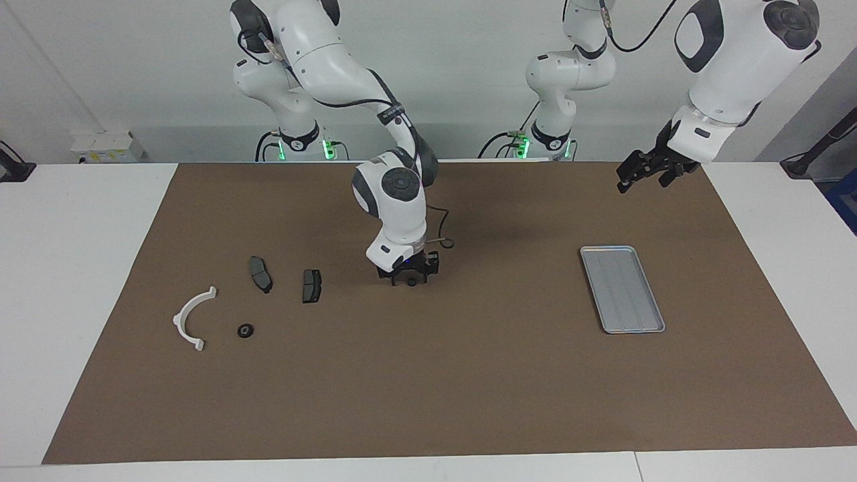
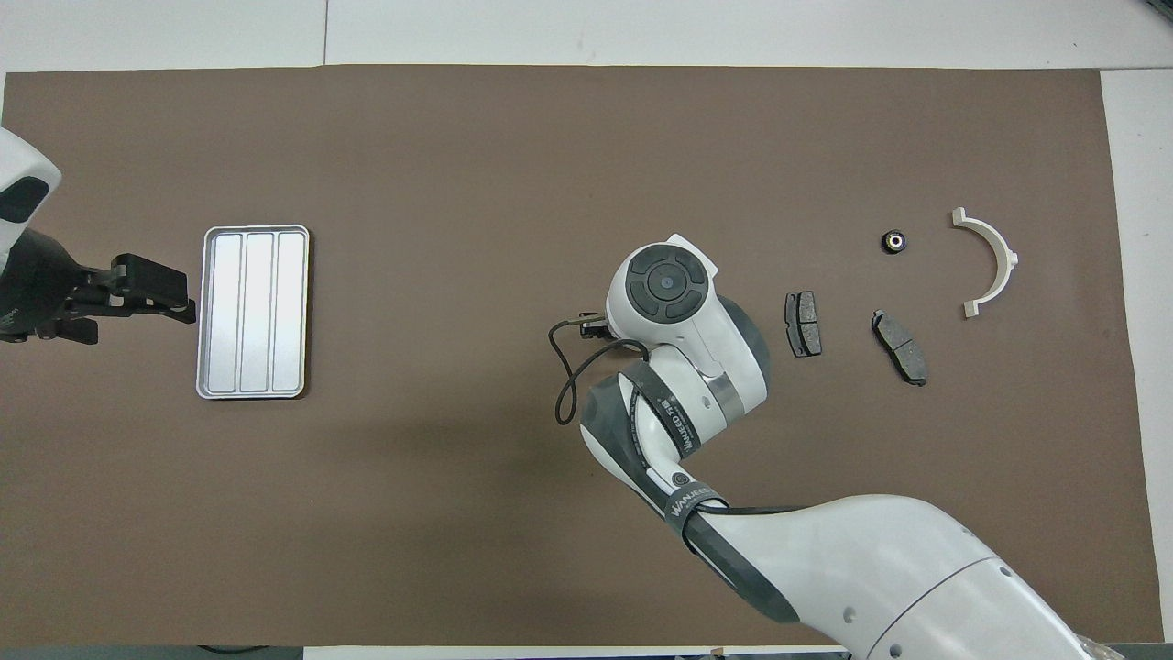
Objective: Place bearing gear from tray to pile
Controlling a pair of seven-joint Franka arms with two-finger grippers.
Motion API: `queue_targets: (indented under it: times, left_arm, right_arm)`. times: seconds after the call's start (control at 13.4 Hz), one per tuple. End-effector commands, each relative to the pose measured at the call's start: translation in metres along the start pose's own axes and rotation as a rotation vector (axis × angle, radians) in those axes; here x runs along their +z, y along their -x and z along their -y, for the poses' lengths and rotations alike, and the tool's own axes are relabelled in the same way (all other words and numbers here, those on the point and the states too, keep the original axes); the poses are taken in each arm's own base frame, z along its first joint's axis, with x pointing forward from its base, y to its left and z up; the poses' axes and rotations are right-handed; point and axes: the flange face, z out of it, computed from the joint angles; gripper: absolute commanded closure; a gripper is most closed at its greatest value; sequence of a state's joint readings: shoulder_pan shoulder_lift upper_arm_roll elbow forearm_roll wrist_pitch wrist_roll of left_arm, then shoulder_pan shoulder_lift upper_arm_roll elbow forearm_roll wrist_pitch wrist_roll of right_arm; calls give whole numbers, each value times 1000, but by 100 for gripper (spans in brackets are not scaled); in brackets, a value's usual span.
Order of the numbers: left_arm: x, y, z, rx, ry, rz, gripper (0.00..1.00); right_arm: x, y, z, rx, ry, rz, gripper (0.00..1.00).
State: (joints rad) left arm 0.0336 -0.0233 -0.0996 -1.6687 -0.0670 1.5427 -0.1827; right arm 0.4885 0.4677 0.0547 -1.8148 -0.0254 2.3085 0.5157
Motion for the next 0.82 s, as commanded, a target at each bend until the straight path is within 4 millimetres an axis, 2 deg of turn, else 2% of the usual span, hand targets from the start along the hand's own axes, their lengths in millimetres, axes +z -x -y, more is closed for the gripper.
queue_targets:
  times: [0.0, 0.07, 0.15, 0.22, 0.45, 0.75]
  left_arm:
    - [-2, 7, 1, 3, -14, -10, 0]
    - [-2, 7, 1, 3, -14, -10, 0]
    - [-2, 7, 1, 3, -14, -10, 0]
    - [-3, 7, 1, 3, -14, -12, 0]
    - [-3, 7, 1, 1, -14, -12, 0]
    - [-3, 7, 1, 3, -14, -12, 0]
  right_arm:
    - [7, -2, 6, -17, -18, -8, 27]
    - [8, -2, 6, -17, -19, -11, 29]
    - [8, -1, 7, -19, -19, -11, 35]
    - [8, -1, 7, -19, -19, -9, 45]
    - [8, -2, 6, -20, -13, -2, 100]
    - [-5, -13, 0, -26, 0, -1, 100]
